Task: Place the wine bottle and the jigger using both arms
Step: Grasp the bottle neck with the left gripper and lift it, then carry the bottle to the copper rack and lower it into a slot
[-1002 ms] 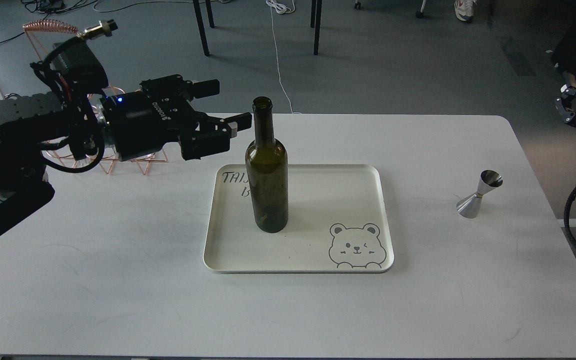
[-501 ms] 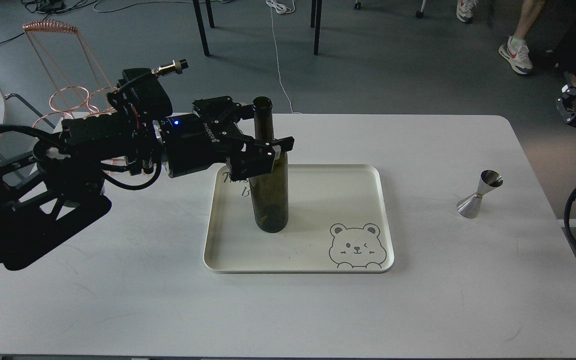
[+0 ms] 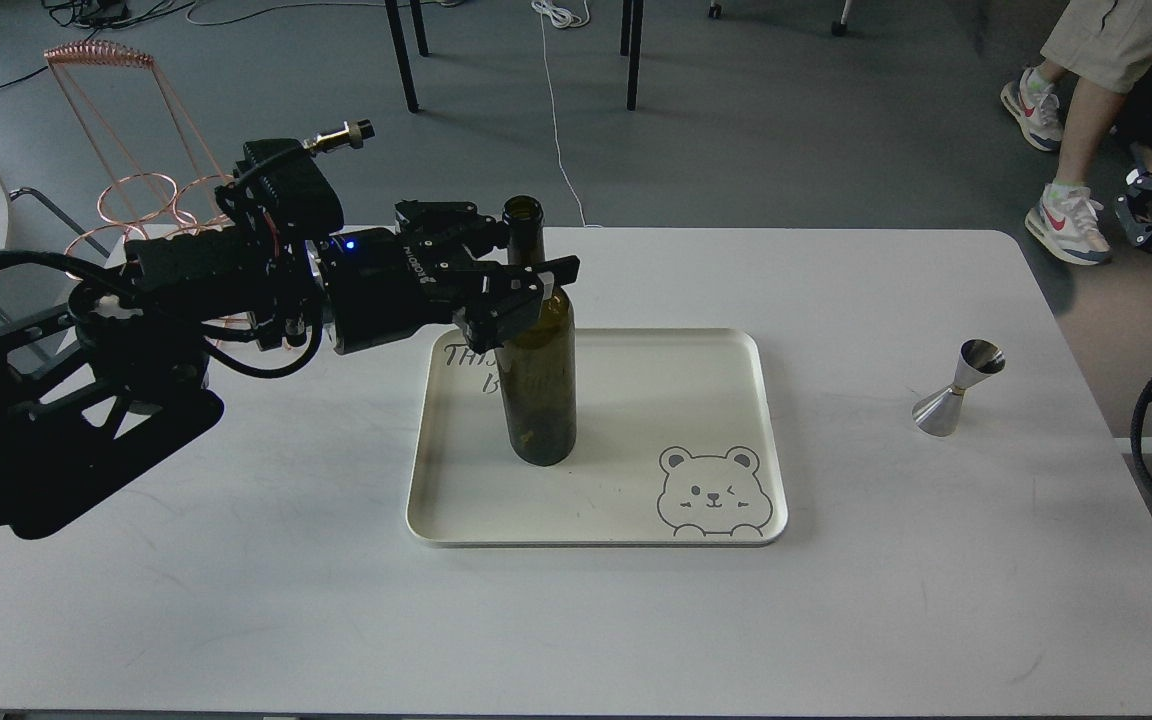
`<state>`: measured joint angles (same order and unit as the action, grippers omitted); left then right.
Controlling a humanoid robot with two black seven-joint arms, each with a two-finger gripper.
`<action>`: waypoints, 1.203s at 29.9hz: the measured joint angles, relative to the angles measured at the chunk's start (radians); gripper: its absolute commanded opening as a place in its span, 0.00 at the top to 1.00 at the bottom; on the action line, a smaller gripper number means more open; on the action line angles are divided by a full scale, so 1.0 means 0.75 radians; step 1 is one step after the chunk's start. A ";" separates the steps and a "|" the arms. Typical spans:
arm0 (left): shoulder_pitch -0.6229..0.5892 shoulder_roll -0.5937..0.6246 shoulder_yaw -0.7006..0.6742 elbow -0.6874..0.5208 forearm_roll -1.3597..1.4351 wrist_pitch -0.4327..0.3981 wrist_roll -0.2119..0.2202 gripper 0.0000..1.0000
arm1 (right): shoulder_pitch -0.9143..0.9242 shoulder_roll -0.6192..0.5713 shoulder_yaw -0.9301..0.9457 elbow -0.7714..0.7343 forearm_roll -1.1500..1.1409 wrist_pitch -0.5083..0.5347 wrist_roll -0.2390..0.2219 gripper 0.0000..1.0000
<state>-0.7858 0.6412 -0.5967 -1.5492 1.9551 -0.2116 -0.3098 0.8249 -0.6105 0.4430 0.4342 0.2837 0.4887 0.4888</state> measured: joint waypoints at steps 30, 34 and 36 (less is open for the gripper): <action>-0.365 0.427 -0.020 0.445 -0.210 0.013 -0.139 0.88 | 0.004 -0.006 -0.004 0.002 -0.001 0.000 0.000 0.04; -0.359 0.436 -0.016 0.563 -0.182 0.015 -0.157 0.88 | 0.008 -0.006 -0.005 0.002 -0.002 0.000 0.000 0.04; -0.356 0.437 -0.003 0.600 -0.153 0.016 -0.163 0.88 | 0.008 -0.006 -0.006 0.002 -0.003 0.000 0.000 0.04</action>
<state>-1.0530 0.9689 -0.5991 -1.0993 1.8403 -0.1995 -0.4321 0.8312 -0.6152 0.4388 0.4356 0.2816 0.4886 0.4885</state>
